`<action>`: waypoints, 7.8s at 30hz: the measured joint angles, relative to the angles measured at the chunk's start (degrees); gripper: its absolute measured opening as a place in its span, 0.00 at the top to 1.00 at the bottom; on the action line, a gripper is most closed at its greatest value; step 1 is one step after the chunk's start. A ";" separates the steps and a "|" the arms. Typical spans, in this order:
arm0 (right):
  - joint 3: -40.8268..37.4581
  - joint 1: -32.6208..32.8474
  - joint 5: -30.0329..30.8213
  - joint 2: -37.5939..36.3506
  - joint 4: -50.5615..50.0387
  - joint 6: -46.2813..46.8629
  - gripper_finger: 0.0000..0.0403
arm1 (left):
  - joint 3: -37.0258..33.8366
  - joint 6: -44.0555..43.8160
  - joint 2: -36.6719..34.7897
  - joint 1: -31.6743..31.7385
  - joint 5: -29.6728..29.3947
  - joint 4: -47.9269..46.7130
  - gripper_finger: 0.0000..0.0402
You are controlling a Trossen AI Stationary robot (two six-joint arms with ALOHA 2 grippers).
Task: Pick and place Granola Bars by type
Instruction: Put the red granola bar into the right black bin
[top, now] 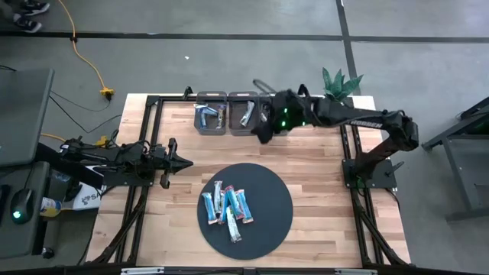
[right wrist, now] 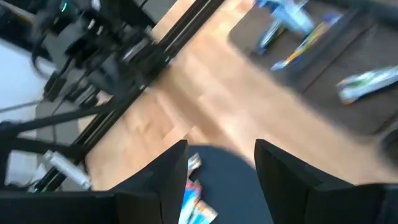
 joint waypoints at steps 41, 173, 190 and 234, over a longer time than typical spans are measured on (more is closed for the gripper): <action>-0.09 22.47 7.77 24.14 21.35 18.06 0.58 | -0.01 0.00 0.00 0.02 0.01 0.00 1.00; -6.43 16.37 -9.32 37.03 38.50 23.61 0.58 | 0.00 0.00 0.00 0.00 0.02 -0.02 1.00; -6.44 16.37 -10.09 36.94 36.74 21.48 0.67 | -0.01 0.00 0.01 0.02 0.00 0.00 1.00; -6.56 12.73 -6.53 27.13 43.49 15.06 0.88 | 0.00 0.00 0.00 0.00 0.00 -0.02 1.00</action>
